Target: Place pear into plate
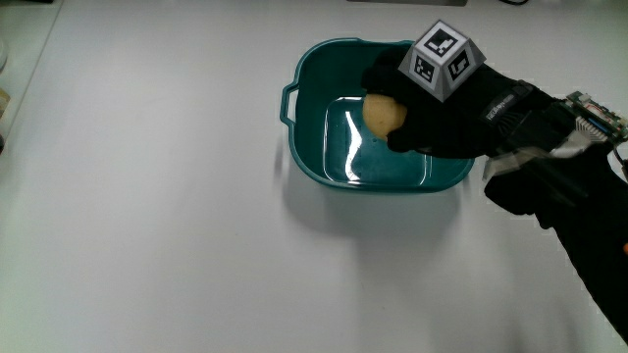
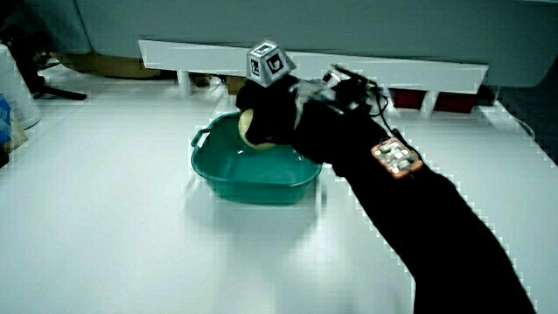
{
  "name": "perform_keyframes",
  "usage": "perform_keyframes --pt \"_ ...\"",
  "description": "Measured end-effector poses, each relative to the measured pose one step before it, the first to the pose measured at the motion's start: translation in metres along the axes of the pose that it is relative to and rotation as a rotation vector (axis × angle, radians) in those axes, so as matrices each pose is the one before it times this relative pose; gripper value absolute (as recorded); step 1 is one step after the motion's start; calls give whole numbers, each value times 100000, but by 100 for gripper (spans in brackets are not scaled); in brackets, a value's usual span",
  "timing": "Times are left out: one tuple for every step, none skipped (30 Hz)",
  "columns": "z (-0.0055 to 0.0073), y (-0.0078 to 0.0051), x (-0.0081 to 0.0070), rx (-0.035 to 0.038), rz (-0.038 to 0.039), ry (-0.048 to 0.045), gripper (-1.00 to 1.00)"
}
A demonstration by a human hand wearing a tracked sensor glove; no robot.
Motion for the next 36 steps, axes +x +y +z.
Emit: perform_keyframes --pt "-475 313 347 -987 -968 364 0" --pt "31 103 175 -247 -1275 544 0" --pt "-469 323 380 -1302 -369 666 0" --pt "65 52 175 503 -878 736 0" --pt "-250 192 283 -437 -1138 -190 0" --pt "-86 57 194 69 -973 1092 0" --pt "-283 157 213 -1180 244 662 0" --pt "-36 41 103 424 -1058 -118 0" --pt "-269 221 170 -573 -860 352 0" --pt "44 48 -21 729 -351 596 0" --pt "-396 280 108 -1308 -820 254 0" --pt "-170 136 -43 -2 -398 -319 0" --pt "-326 164 24 -763 101 746 0" --pt "-155 42 -59 -70 -657 -294 0" --pt "-239 88 -35 -849 342 729 0" --pt "-383 203 21 -473 -532 255 0" --pt "-256 171 -110 -157 -153 596 0" --pt "22 52 -264 934 -929 370 0" --pt "-584 417 -110 -2059 620 -1422 0" --pt "-260 233 -178 -721 95 -925 0" --pt "140 -55 -278 409 624 -217 0" --pt "-254 163 -27 -1419 -24 945 0" --pt "-227 127 -17 162 -40 489 0" --pt "-263 135 -21 -985 -199 1119 0" --pt "-373 191 -9 -432 -497 -413 0" --pt "-247 105 -102 -671 63 196 0" --pt "-340 177 -76 -983 -413 -1212 0" --pt "-344 146 -29 -1264 200 354 0" --pt "-347 125 40 -590 -561 -293 0" --pt "-193 18 4 -257 32 814 0" --pt "-299 120 22 -441 -504 48 0" --pt "-148 2 -63 -154 163 -537 0" --pt "-190 45 -47 -1432 316 515 0" --pt "-167 77 -48 364 -944 -794 0" --pt "-152 73 -63 -624 1112 332 0" --pt "-333 174 114 -899 -1202 -354 0"
